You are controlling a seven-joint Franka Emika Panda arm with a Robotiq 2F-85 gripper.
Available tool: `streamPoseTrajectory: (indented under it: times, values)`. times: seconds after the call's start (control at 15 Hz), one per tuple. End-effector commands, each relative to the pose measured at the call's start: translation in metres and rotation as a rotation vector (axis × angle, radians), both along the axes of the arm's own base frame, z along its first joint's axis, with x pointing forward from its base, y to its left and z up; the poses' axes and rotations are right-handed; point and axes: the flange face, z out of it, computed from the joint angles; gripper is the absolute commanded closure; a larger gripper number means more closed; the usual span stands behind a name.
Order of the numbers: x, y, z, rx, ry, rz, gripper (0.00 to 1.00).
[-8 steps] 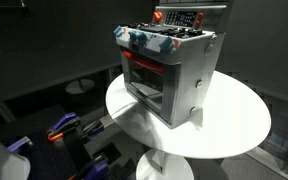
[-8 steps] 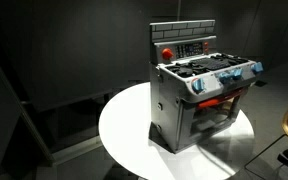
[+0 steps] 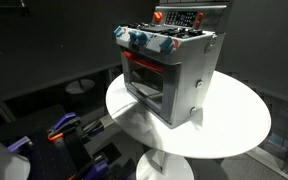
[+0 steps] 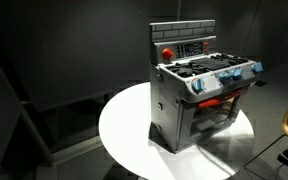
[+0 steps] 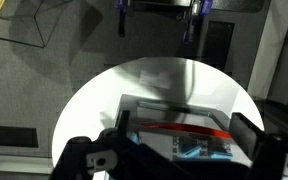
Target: Push the top orange button at the right side of the stove button display
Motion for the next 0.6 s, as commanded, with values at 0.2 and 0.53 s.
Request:
streamPoseTrajectory:
  times: [0.2,0.53]
  values:
    - [0.052,0.006,0.012,-0.031,-0.161,-0.105,0.00]
    - [0.105,0.013,-0.001,-0.076,-0.288,-0.170,0.00]
